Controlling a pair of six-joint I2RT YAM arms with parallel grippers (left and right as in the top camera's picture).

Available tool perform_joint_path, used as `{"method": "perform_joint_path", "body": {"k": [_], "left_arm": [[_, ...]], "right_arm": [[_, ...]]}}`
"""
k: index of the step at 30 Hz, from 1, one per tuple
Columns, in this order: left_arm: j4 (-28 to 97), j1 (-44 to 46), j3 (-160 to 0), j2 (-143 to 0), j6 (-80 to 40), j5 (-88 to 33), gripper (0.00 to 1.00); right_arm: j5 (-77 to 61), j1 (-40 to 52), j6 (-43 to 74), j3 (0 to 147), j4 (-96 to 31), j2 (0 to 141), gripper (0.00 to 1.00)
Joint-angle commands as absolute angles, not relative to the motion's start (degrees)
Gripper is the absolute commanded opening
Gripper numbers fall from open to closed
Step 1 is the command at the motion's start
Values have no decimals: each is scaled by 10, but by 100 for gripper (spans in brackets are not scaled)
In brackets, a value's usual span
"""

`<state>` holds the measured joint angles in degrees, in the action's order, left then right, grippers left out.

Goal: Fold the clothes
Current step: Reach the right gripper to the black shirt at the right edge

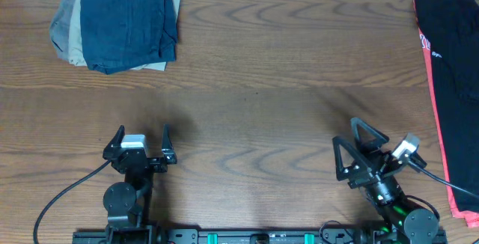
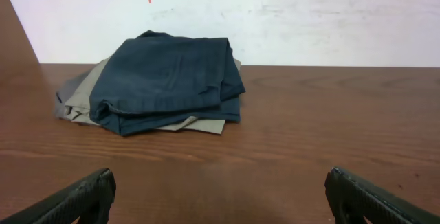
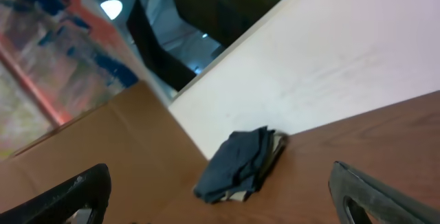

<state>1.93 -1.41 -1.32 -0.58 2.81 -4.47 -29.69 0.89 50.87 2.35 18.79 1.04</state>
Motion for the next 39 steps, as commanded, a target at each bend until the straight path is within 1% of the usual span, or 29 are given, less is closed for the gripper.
{"method": "perform_joint_path", "body": {"k": [1, 5, 9, 15, 19, 24, 27, 31, 39], "left_arm": [[36, -15, -2, -2, 29, -49, 98], [36, -15, -2, -2, 29, -49, 98], [36, -15, -2, -2, 29, -49, 98], [36, -15, -2, -2, 29, -49, 98], [36, -15, -2, -2, 29, -49, 98], [36, -15, -2, -2, 29, -49, 98], [36, -15, -2, -2, 29, -49, 98], [36, -15, -2, -2, 29, -49, 98], [36, -15, -2, -2, 29, -49, 98]], "right_arm": [[-241, 11, 444, 82, 167, 34, 99], [-185, 11, 328, 176, 92, 110, 99], [-103, 11, 237, 303, 8, 227, 99], [109, 1, 185, 514, -154, 426, 99], [120, -46, 142, 683, -279, 596, 99], [107, -139, 143, 882, -432, 811, 99], [107, -182, 142, 964, -492, 902, 99], [107, -225, 128, 1007, -518, 968, 99], [97, -313, 29, 1008, -463, 1048, 99]]}}
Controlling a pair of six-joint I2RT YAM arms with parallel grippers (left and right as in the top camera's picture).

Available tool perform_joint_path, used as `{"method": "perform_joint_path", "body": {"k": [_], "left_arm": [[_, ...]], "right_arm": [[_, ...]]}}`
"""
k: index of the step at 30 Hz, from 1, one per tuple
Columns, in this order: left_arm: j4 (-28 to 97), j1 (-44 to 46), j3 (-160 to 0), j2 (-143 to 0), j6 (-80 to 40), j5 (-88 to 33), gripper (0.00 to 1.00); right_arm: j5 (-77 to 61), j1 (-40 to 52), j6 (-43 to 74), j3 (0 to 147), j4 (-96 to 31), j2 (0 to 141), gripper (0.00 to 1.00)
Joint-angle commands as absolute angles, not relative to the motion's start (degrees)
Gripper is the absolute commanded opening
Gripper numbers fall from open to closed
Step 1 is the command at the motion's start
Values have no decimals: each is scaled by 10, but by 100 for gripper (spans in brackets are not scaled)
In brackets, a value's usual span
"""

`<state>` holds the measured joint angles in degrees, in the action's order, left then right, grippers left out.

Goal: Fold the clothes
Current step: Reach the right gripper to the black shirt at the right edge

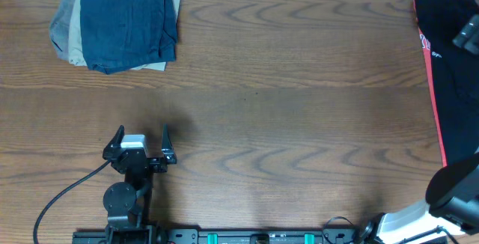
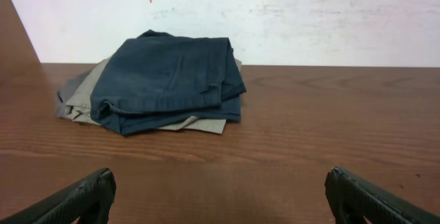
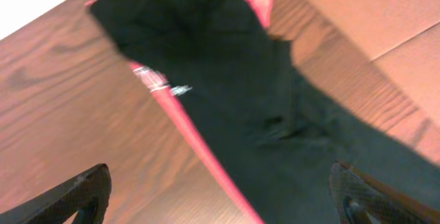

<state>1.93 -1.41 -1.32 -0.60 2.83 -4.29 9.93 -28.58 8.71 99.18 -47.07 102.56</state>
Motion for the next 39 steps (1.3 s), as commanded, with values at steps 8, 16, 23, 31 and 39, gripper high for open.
{"method": "perform_joint_path", "body": {"k": [8, 16, 23, 31, 39], "left_arm": [[36, -15, -2, -2, 29, -49, 98], [36, -15, -2, -2, 29, -49, 98], [36, -15, -2, -2, 29, -49, 98], [36, -15, -2, -2, 29, -49, 98], [36, -15, -2, -2, 29, -49, 98]], "right_arm": [[86, -380, -9, 1008, -432, 1123, 96], [55, -414, -44, 1008, -395, 1218, 88], [55, -419, -43, 1008, -339, 1271, 66], [24, -422, -43, 1008, -297, 1313, 65], [-9, -423, -10, 1008, -281, 1334, 49]]}}
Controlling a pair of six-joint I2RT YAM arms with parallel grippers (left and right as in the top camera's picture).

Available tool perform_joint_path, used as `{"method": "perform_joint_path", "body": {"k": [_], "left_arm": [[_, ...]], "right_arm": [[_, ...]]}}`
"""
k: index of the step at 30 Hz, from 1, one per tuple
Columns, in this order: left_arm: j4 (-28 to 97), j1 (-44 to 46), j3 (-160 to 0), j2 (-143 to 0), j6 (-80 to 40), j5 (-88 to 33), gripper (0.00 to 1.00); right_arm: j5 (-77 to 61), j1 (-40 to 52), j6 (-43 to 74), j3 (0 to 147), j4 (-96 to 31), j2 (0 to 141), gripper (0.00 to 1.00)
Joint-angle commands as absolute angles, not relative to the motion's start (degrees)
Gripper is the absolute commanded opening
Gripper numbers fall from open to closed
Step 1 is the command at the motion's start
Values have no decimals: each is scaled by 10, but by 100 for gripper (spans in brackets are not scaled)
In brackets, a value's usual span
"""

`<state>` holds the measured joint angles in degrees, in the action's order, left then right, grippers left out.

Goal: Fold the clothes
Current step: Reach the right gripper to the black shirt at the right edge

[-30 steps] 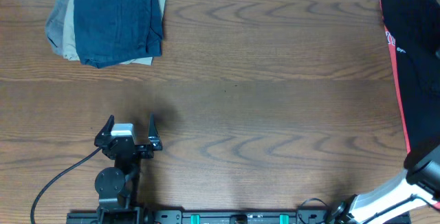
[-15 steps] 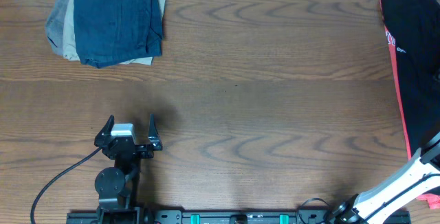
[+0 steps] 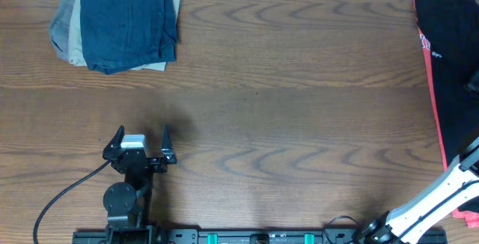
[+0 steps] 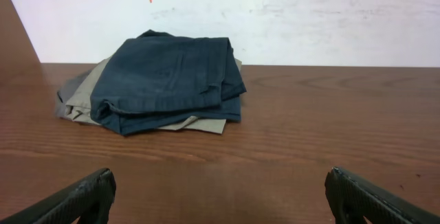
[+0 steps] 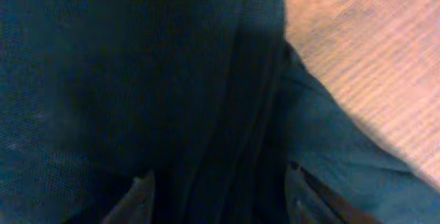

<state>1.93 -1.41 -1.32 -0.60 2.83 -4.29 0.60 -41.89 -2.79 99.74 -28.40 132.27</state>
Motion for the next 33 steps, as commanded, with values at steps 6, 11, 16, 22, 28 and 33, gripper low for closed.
{"method": "perform_joint_path", "body": {"k": [6, 11, 16, 22, 28, 33], "left_arm": [[36, -15, -2, -2, 29, -49, 98], [36, -15, -2, -2, 29, -49, 98], [36, -15, -2, -2, 29, -49, 98], [36, -15, -2, -2, 29, -49, 98], [36, -15, -2, -2, 29, -49, 98], [36, -15, -2, -2, 29, -49, 98]], "right_arm": [[-9, -423, -11, 1013, -289, 1334, 41], [-9, -423, 1, 1016, -294, 1319, 35], [-9, -422, 4, 1016, -299, 1292, 15], [-9, -423, 25, 1016, -316, 1284, 2], [-9, -423, 27, 1016, -326, 1269, 1], [-9, -421, 39, 1016, -326, 1221, 1]]}}
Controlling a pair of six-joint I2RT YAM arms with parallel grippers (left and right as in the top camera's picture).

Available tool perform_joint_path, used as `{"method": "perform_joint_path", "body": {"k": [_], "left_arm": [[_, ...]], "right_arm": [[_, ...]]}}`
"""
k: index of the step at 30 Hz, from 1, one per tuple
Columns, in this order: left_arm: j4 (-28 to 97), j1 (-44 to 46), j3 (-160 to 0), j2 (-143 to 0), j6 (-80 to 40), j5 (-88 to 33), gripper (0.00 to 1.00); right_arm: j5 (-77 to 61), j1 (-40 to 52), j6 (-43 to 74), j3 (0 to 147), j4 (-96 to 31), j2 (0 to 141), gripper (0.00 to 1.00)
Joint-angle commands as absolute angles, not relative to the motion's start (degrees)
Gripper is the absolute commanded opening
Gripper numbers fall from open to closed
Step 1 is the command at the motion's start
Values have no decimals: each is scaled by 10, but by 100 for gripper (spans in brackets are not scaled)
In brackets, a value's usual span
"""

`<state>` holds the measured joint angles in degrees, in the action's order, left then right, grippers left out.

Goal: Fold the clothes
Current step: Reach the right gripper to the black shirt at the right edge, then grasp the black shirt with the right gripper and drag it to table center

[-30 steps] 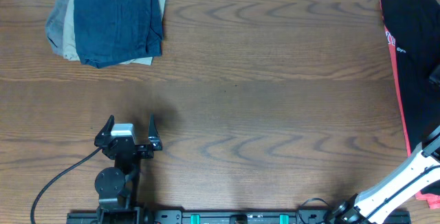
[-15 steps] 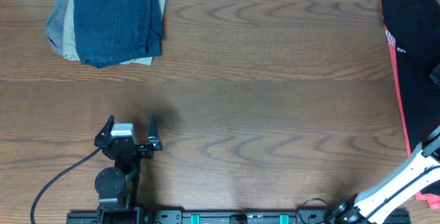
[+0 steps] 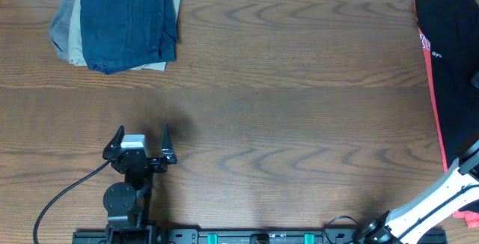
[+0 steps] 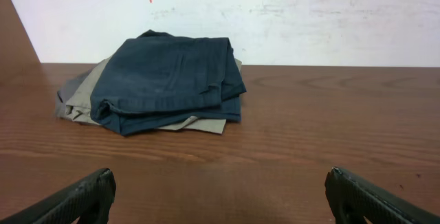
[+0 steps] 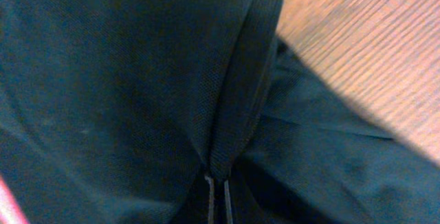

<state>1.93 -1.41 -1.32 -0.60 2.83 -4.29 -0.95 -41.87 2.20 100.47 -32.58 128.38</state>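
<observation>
A black garment with red trim (image 3: pixel 453 64) lies unfolded along the table's right edge. In the right wrist view its dark cloth (image 5: pixel 103 80) fills the frame, and my right gripper (image 5: pixel 217 198) is shut on a raised seam ridge (image 5: pixel 240 80) of it. Only the right arm (image 3: pixel 441 195) shows overhead; its gripper is past the frame edge. My left gripper (image 3: pixel 140 141) rests open at the front left, nothing between its fingers (image 4: pixel 82 196).
A folded pile, dark blue trousers on top of beige and grey pieces (image 3: pixel 120 21), sits at the back left corner, also in the left wrist view (image 4: pixel 165 80). A white wall runs behind the wooden table (image 3: pixel 262 87).
The right gripper's fingers stood apart, pressed into the black cloth; now they are shut together on a ridge of that cloth. The left arm has not moved.
The right gripper was open near its base at the front right. Then it was open above the black garment at the far right. Then it was down in the cloth, still open, and now it pinches a fold. The left gripper stayed open throughout.
</observation>
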Motion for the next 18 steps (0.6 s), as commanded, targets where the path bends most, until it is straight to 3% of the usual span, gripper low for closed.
{"method": "perform_joint_path", "body": {"k": [1, 10, 18], "left_arm": [[36, -15, -2, -2, 29, -49, 98], [36, -15, -2, -2, 29, -49, 98], [36, -15, -2, -2, 29, -49, 98]], "right_arm": [[-10, -419, 43, 1016, -326, 1208, 1], [-63, -369, 42, 1016, -333, 1124, 1], [-67, -267, 42, 1016, -357, 1112, 1]]}}
